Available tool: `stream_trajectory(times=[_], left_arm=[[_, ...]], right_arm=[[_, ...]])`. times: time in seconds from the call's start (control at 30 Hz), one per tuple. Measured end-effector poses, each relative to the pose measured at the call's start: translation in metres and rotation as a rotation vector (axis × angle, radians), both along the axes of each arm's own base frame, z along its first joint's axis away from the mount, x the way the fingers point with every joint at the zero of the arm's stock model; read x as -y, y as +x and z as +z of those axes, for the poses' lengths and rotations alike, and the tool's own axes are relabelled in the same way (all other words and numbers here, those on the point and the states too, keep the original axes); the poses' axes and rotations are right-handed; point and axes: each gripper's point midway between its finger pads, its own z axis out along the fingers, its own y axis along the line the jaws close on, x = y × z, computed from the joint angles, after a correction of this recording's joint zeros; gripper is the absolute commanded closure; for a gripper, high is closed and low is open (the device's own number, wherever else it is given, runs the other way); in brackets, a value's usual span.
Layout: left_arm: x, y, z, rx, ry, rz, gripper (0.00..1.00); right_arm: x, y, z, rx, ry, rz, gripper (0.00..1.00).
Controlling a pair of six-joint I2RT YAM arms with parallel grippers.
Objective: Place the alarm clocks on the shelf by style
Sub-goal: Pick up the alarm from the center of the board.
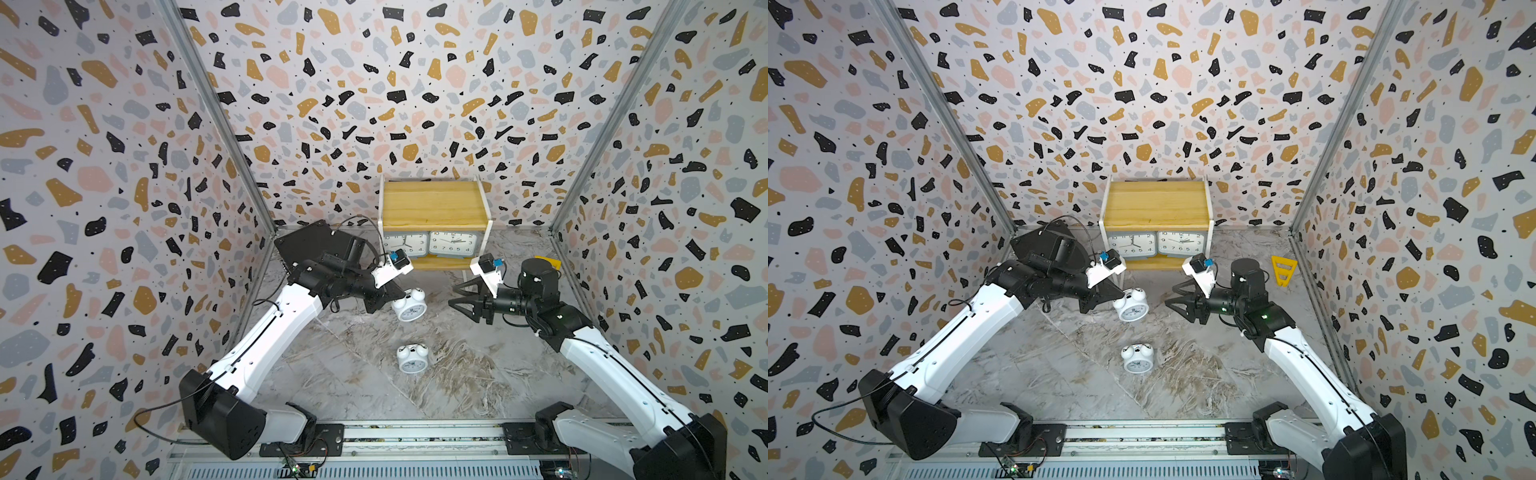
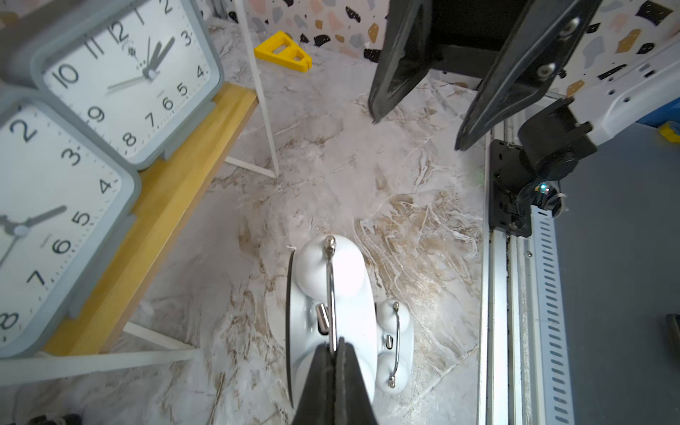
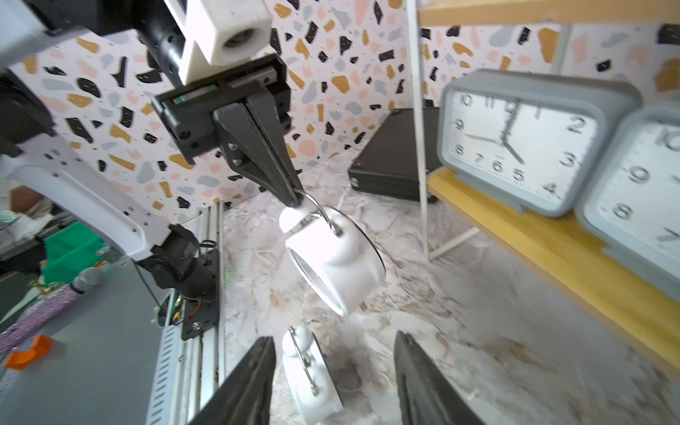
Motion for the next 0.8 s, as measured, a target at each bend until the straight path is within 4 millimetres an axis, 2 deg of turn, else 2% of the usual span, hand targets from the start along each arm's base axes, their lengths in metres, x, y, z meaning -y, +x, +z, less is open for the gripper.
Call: stream_trajectory(times=[0.1,0.23,0.43,0.67,0.8], left_arm=[[0.008,-0.006,0.008,-0.019,0.001,-0.042,1.0],[0.015,-0.01,0.006,-0.053,0.021,-0.078,1.0],[0.02,-0.021,0.003,-0.083,0.036,-0.119,1.0],[0.029,-0.028,0.014,-0.067,0.016,-0.165,1.0],[0.033,-0.032,0.012,-0.079,0.013,-0.187,1.0]], right_arm=[[-0.013,-0.006,0.012,0.025,-0.01,0.078,0.49],[-0.023,-0.011,0.016,0.035,-0.039,0.14,0.49],[-0.03,-0.018,0.01,0.028,-0.082,0.194,0.49],[-0.033,-0.026,0.001,0.014,-0.108,0.237,0.44],[-0.035,-0.028,0.0,0.019,-0.112,0.246,0.44]])
